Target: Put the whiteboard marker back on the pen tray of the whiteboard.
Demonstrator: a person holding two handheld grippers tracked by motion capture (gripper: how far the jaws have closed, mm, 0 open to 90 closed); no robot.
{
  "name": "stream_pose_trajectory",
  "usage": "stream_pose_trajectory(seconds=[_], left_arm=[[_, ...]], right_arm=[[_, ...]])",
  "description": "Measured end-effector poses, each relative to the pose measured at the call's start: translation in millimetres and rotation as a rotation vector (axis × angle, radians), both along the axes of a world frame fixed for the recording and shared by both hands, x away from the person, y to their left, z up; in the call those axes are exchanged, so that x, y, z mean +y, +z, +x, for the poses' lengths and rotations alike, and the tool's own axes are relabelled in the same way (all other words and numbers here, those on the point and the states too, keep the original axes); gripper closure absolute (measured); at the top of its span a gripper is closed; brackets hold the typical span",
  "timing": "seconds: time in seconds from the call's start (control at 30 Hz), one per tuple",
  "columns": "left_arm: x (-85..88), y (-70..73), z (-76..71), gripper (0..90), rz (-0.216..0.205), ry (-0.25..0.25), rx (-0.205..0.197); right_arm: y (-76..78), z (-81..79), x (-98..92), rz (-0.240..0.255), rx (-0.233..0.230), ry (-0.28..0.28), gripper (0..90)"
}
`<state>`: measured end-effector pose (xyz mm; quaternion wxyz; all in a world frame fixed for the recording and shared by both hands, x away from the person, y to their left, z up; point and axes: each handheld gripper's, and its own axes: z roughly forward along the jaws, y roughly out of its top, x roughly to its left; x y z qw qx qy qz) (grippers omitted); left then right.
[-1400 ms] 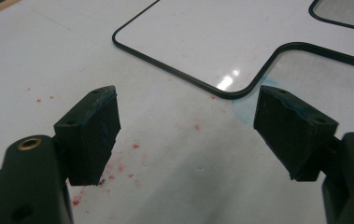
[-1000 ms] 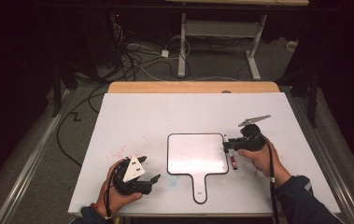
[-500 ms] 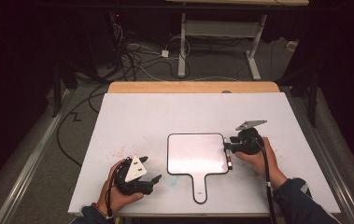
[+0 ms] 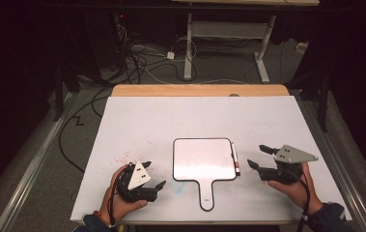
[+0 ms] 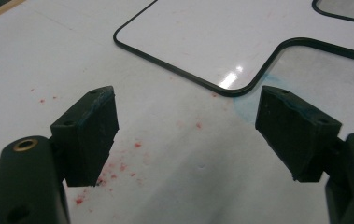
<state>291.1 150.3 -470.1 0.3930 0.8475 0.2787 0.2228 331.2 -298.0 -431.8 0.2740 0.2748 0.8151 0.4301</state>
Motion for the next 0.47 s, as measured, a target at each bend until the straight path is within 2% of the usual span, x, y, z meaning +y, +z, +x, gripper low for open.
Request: stream_pose_trajectory(seconds=[0.07,0.13,0.17,0.23,0.47], left_arm=[[-0.9,-0.4,0.7,20.2,0.007,0.003,0.000],[-1.1,-0.5,1.2,20.1,0.015,0.006,-0.002],[-1.0,-0.9,2.3,20.0,0.019,0.011,0.000],[-0.8,-1.4,3.3,19.3,0.023,0.018,0.002],[-1.9,-1.7,5.5,19.1,0.027,0.022,0.001]], right_arm=[[-4.1,-11.2,-6.7,0.005,-0.027,-0.001,32.5],[-5.8,-15.4,-9.6,0.006,-0.031,-0.002,31.5],[-9.6,-22.9,-14.5,0.025,-0.043,-0.020,28.6],[-13.4,-28.4,-16.4,0.009,-0.044,-0.033,28.2],[-14.5,-35.2,-17.5,0.028,-0.067,-0.032,27.2]])
